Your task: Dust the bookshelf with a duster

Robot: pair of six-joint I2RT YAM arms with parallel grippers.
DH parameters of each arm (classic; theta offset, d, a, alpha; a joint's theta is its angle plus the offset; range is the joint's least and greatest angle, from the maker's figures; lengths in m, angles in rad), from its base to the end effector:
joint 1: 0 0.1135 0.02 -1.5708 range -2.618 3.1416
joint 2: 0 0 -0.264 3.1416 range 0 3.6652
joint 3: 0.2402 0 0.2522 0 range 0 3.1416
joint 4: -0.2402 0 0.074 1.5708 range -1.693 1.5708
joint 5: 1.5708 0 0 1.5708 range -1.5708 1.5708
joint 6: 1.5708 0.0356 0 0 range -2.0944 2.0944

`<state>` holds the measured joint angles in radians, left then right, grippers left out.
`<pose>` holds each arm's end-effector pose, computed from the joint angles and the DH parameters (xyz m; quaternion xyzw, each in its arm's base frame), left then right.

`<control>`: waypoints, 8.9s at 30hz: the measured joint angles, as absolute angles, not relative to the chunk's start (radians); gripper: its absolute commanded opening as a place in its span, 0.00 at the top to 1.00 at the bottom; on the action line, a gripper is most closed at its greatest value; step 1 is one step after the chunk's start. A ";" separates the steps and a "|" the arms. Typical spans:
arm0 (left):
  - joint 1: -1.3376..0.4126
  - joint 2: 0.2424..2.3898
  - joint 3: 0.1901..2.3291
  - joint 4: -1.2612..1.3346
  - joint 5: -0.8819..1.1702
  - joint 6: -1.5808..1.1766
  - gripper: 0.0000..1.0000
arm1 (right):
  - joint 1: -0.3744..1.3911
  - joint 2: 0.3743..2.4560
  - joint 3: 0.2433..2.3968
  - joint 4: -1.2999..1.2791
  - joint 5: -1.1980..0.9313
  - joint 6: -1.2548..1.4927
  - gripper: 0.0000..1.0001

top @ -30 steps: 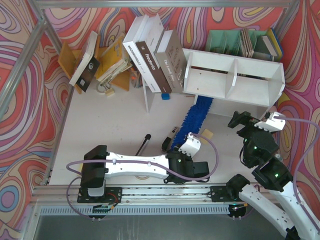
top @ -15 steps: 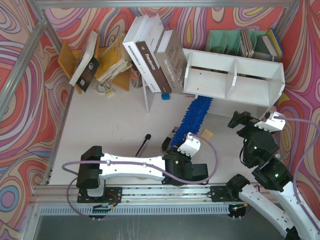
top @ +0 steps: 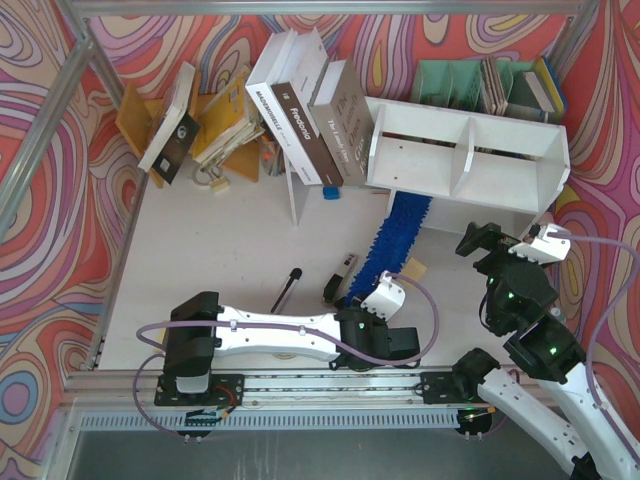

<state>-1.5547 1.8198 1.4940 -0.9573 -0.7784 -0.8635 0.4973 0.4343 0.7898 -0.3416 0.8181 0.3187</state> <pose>0.0309 -0.3641 0.2525 0.2590 0.8799 0.0088 0.3982 0.0894 0.0190 0.3675 0.2246 0.6669 0.0028 0.7105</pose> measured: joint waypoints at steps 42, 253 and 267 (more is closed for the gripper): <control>-1.682 1.585 1.149 -0.476 -0.705 -0.303 1.00 | 0.497 0.441 0.789 -0.342 0.818 0.318 0.14; -1.482 2.092 1.588 -0.515 -0.614 -0.279 1.00 | 0.497 0.453 0.784 -0.342 0.803 0.319 0.13; -1.599 1.866 1.379 -0.459 -0.698 -0.285 1.00 | 0.497 0.463 0.784 -0.342 0.803 0.318 0.13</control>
